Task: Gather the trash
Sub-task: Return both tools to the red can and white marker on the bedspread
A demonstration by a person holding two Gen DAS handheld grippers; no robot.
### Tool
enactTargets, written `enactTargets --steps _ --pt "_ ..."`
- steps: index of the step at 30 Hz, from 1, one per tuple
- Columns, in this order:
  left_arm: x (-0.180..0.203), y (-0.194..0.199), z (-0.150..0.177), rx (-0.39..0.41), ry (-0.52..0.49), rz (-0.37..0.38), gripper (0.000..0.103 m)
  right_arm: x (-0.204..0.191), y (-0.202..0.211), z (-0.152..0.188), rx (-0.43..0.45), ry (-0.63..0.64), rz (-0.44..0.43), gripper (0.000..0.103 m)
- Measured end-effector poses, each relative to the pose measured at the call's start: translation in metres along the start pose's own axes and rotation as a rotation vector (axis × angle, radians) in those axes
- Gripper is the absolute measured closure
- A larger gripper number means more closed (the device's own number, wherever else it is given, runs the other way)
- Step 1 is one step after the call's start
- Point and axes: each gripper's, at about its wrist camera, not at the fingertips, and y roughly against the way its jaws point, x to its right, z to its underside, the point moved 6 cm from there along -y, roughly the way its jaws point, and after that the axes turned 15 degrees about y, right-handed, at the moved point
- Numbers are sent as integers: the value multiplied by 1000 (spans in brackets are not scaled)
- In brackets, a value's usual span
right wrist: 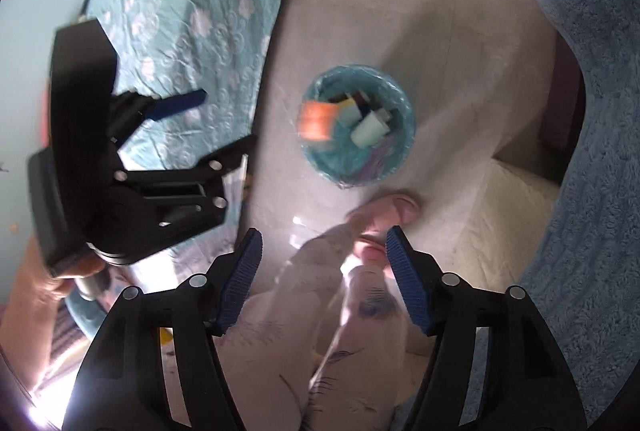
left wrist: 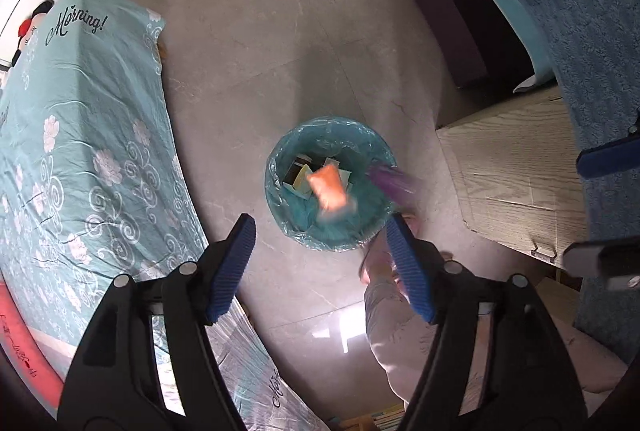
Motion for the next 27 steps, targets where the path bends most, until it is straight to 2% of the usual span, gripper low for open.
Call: enactTargets --steps 15,20,21,27 --pt "6 14 8 28 -21 0 35 9 39 22 111 -24 9 32" --pt "11 36 8 66 -43 11 34 4 71 34 217 -15 -7 25" --pt "14 41 9 76 -49 15 32 3 81 39 245 -17 0 22" --pt "51 95 11 237 -171 60 18 6 137 75 422 -76 -4 18"
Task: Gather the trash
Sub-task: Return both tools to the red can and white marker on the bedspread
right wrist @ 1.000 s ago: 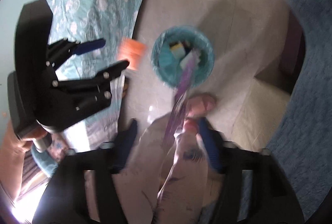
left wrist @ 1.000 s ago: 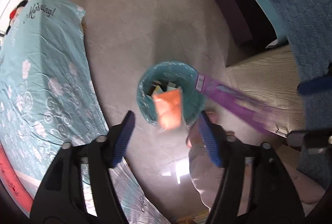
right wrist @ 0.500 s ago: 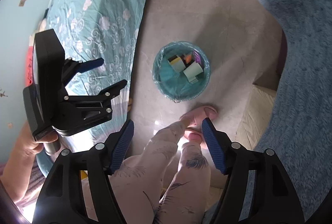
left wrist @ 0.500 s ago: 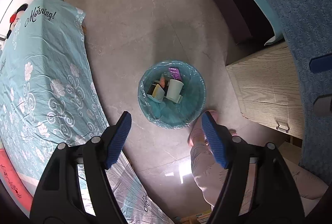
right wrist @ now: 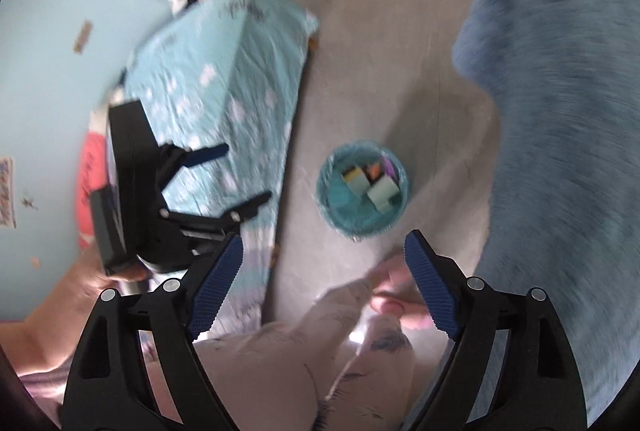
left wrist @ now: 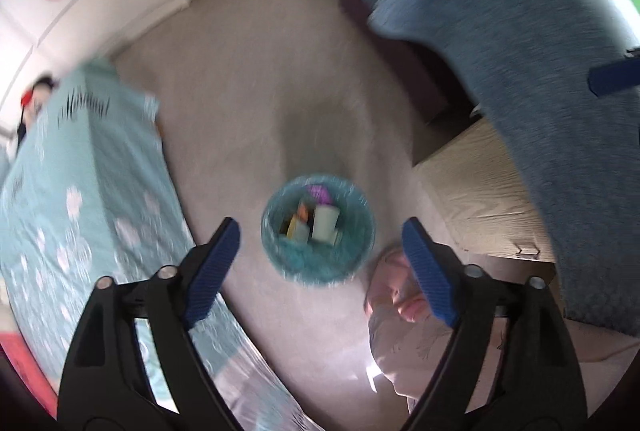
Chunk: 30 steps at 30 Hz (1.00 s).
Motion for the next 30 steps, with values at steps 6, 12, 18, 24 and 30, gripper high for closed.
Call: enactTargets --steps 6,12,18,24,30 --pt "59 49 -23 105 -120 82 10 28 79 29 186 -139 76 16" --pt "139 92 -46 168 -288 182 7 63 178 88 400 -306 279 13" --pt "221 107 -48 168 -472 260 7 91 256 188 523 -566 478 12" --pt "303 121 -37 166 -654 357 7 102 301 289 588 -794 594 12" --pt "377 126 -24 162 -789 391 7 100 307 385 584 -1005 641 12"
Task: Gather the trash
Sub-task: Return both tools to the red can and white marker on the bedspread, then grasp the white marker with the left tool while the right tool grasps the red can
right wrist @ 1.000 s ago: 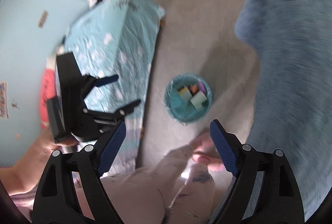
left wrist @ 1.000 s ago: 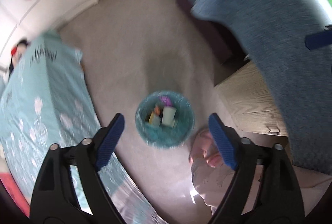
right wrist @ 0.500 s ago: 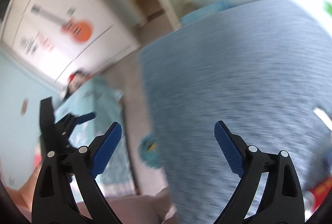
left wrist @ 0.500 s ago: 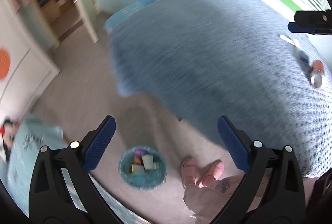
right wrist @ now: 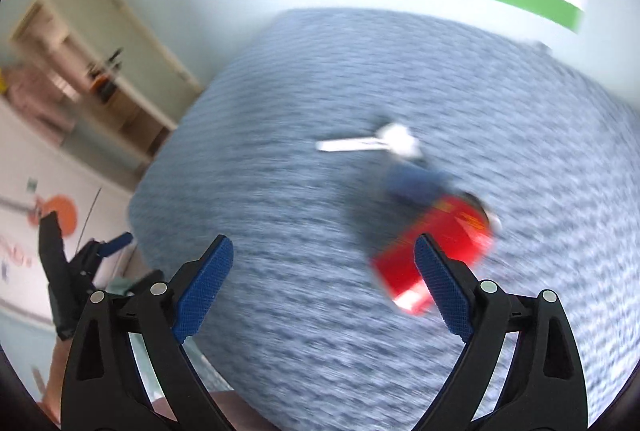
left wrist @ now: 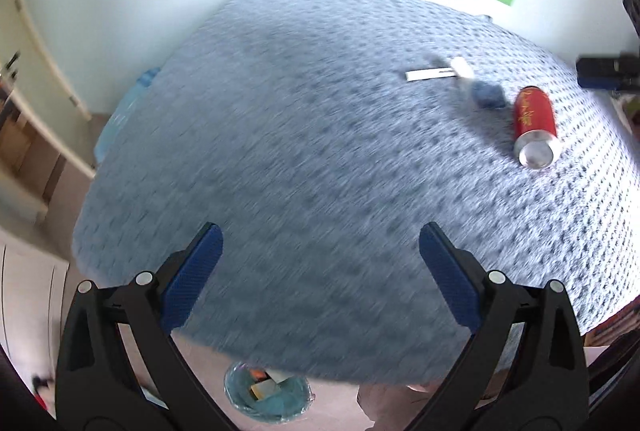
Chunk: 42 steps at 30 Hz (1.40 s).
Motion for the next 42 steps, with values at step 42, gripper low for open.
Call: enactTargets --steps 42 --pt "175 -177 -114 -151 -626 92 22 79 -90 31 -191 -485 10 12"
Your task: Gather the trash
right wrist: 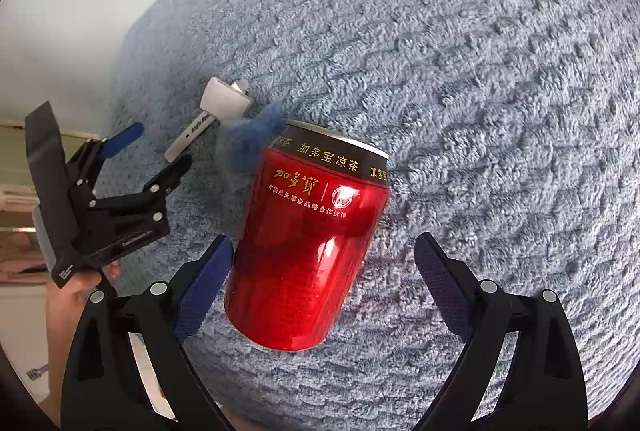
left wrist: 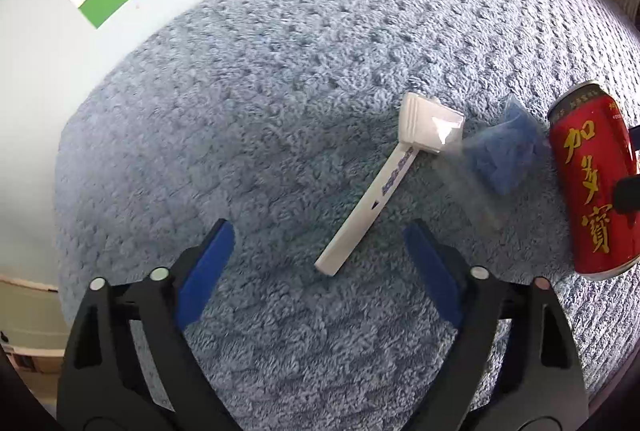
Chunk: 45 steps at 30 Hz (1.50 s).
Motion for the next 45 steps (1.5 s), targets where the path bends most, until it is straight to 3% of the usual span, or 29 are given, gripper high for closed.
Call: enactTargets --steps 2,5,9,13,30,45 --pt "2 -4 -3 -2 -9 13 25 -3 -5 -4 1 -4 -3 12" --pt "5 -10 -8 -14 -12 32 38 -8 -12 -8 2 -4 -10 13" --pt "13 -16 -10 -51 4 110 80 -23 -24 -17 6 -4 -68 29" --pt "19 -13 -4 -64 -5 140 92 -26 -18 -20 13 14 -82 30" --pt "-3 52 64 -8 229 53 92 -14 24 2 98 75 -126 30" --pt "-31 131 126 95 442 -17 92 -79 37 2 106 266 -194 30"
